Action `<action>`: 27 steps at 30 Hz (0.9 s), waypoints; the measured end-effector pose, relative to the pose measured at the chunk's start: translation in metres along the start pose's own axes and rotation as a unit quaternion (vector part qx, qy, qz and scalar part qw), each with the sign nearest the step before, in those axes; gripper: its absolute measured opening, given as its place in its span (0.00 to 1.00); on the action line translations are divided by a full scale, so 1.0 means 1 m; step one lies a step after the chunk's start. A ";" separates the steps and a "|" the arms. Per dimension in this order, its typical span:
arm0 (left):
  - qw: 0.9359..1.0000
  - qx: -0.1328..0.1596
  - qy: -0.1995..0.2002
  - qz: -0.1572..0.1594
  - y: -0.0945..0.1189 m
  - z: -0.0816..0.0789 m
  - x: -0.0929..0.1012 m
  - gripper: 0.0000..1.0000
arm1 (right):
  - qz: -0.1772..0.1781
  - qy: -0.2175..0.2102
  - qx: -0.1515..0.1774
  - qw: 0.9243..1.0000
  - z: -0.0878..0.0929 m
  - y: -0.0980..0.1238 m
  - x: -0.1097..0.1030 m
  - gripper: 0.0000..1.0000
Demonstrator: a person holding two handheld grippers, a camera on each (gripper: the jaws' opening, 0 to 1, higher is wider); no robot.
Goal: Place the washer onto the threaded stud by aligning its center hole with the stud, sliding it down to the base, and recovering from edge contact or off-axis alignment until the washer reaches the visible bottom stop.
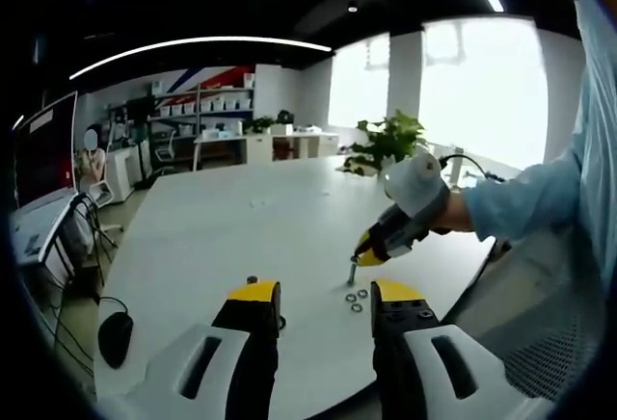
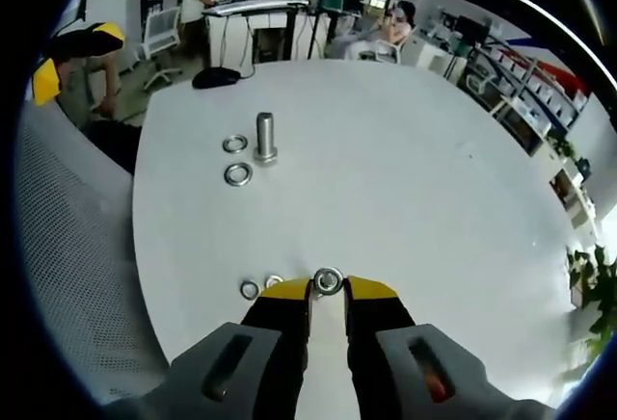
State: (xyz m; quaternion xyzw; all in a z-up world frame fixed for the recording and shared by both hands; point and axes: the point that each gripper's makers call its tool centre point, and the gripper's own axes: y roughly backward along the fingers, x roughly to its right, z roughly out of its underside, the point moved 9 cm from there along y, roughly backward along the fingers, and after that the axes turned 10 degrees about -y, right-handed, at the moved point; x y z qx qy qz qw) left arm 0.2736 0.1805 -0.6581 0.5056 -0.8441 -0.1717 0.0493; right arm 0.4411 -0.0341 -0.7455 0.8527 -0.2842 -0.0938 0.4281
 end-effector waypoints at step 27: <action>1.000 -0.001 0.000 0.000 -0.001 0.000 -0.001 0.35 | -0.006 -0.003 0.003 1.000 -0.001 0.000 0.000 0.13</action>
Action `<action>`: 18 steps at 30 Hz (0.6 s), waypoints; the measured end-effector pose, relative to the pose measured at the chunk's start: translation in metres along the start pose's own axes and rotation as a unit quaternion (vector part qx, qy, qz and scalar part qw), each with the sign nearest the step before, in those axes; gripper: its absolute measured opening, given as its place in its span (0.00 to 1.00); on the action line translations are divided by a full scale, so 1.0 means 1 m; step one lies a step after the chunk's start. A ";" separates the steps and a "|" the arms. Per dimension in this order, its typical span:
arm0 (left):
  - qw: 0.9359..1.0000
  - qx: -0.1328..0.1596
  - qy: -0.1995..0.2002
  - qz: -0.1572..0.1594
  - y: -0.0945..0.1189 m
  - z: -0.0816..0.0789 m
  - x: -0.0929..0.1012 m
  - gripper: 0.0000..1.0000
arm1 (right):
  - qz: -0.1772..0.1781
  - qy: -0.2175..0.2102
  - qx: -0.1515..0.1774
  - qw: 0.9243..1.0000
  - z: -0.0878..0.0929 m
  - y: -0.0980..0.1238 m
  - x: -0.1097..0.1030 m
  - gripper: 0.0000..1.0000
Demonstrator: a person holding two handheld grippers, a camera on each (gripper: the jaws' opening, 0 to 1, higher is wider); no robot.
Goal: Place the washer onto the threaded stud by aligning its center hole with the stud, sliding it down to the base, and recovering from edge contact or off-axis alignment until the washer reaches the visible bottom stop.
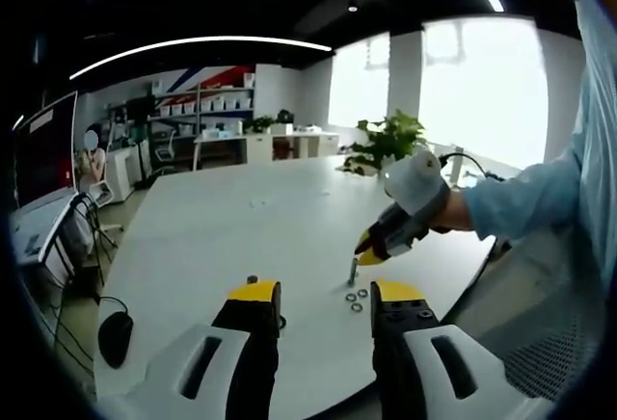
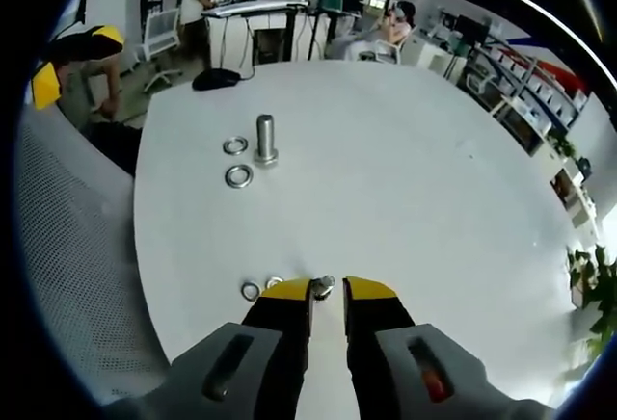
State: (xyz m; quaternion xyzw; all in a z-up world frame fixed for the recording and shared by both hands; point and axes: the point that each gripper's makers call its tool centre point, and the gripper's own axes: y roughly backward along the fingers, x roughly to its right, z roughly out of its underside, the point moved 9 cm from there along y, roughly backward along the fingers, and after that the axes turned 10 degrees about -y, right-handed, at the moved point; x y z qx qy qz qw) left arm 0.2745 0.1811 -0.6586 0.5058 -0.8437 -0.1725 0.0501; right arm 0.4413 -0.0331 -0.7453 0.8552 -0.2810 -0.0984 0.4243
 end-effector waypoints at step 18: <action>1.000 0.000 0.000 0.000 0.000 0.000 0.000 0.35 | -0.006 -0.012 0.001 1.000 0.003 -0.004 0.000 0.09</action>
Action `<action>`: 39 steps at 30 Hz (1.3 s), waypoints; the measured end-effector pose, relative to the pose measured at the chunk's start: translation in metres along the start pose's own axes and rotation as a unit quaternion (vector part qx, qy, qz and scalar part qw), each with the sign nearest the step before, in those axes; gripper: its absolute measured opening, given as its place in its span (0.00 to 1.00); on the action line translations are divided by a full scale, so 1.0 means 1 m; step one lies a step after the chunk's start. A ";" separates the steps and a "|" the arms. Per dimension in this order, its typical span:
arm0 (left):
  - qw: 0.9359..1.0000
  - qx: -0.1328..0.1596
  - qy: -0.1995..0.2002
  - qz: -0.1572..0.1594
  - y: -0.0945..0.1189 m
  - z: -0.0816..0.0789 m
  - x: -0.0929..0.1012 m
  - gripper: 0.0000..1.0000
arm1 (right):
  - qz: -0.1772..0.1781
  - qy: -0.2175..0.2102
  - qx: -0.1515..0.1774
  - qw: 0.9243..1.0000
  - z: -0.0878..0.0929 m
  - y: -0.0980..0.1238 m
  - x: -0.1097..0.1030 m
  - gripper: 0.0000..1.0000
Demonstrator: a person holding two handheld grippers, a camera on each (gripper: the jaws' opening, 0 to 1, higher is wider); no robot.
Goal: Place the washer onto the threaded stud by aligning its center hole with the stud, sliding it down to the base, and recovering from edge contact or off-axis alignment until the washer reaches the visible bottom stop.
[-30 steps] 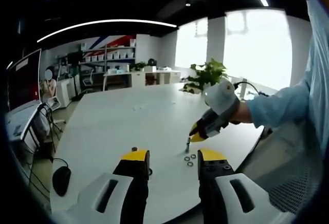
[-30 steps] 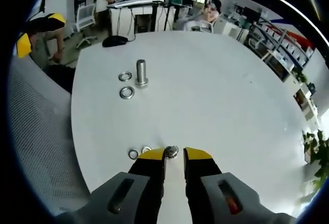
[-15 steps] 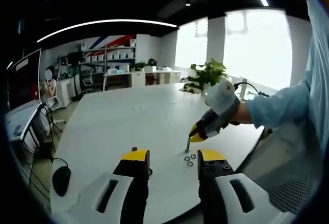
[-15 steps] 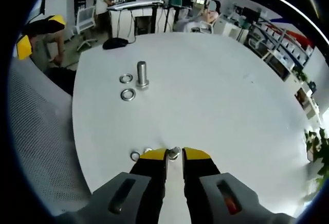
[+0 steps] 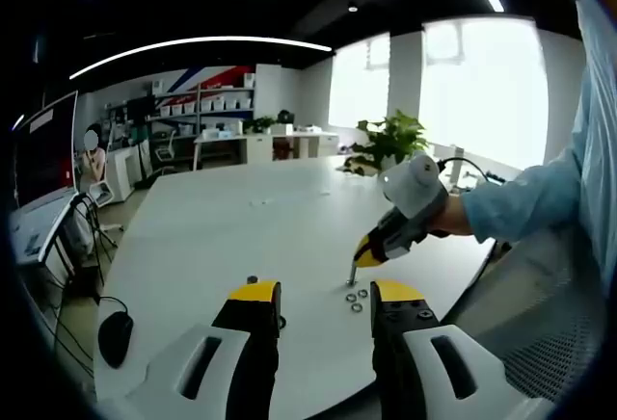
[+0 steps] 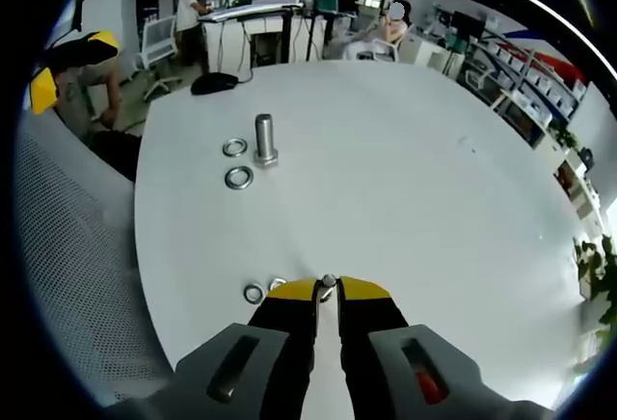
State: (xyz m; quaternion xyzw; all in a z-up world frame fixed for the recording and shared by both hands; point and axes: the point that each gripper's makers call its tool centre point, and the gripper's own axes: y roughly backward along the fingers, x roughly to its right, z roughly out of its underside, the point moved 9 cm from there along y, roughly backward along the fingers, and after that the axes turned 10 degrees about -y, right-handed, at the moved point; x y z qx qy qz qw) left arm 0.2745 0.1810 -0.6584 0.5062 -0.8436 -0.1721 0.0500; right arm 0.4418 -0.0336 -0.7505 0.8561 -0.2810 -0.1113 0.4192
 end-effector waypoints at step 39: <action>1.000 -0.006 0.000 0.004 -0.001 0.000 0.000 0.35 | -0.028 -0.073 -0.069 0.995 0.015 0.028 0.009 0.08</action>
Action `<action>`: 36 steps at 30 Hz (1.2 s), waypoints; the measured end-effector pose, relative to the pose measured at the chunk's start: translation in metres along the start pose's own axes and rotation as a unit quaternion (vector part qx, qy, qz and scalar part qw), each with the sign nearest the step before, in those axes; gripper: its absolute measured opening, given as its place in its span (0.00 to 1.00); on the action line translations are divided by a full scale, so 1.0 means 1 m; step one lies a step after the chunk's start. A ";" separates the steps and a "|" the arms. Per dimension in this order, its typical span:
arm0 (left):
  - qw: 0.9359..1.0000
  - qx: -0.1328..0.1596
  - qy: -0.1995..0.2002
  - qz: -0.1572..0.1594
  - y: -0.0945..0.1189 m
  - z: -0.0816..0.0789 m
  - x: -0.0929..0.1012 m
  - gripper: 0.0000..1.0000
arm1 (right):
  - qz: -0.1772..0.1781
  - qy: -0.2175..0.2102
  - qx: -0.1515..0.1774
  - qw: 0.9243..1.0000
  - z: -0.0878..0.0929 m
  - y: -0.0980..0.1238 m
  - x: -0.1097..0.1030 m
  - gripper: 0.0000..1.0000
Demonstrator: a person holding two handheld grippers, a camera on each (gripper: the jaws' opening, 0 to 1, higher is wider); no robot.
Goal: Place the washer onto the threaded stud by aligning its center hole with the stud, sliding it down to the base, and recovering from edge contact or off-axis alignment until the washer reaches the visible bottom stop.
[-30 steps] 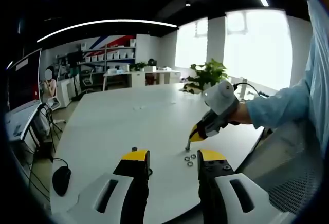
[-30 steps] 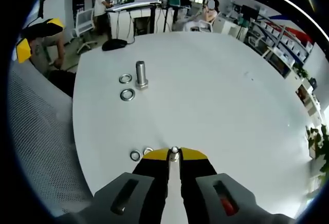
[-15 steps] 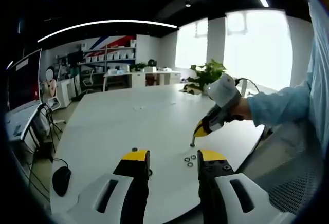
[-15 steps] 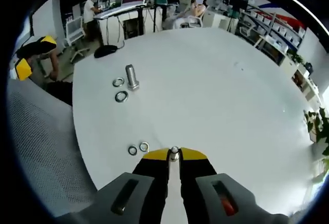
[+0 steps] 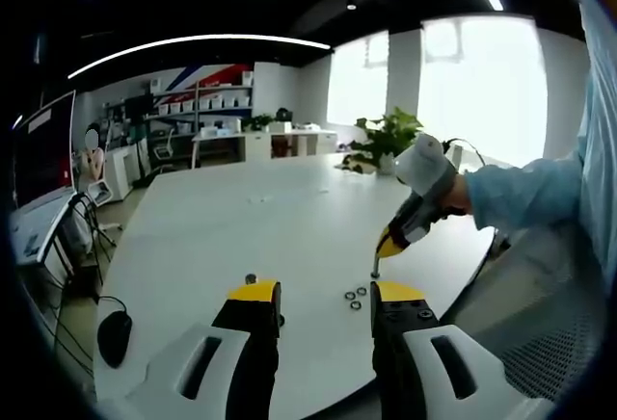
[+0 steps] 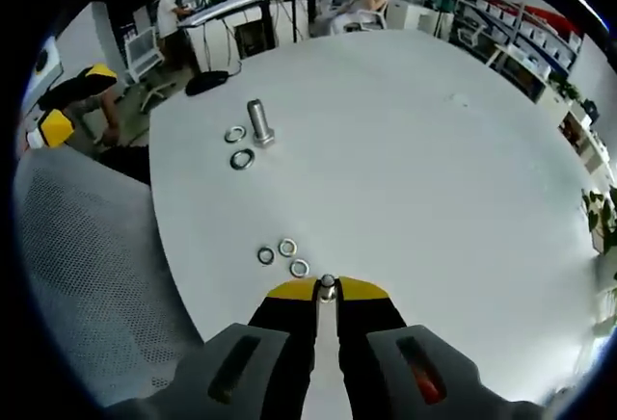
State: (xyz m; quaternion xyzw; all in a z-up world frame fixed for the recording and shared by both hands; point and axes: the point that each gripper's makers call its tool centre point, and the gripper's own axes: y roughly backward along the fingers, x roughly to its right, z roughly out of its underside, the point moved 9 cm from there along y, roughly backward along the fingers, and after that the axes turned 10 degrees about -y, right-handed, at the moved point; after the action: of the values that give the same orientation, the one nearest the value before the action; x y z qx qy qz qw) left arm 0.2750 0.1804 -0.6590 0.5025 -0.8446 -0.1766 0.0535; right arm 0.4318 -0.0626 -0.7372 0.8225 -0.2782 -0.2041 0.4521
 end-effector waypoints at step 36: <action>1.000 -0.008 -0.002 -0.001 -0.001 0.002 0.000 0.35 | -0.106 0.103 -0.043 0.988 0.003 -0.008 -0.043 0.07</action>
State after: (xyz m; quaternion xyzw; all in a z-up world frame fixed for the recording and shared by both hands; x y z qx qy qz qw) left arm 0.2757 0.1807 -0.6608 0.5023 -0.8429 -0.1845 0.0562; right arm 0.3989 -0.0332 -0.7421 0.8437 -0.1328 -0.1771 0.4891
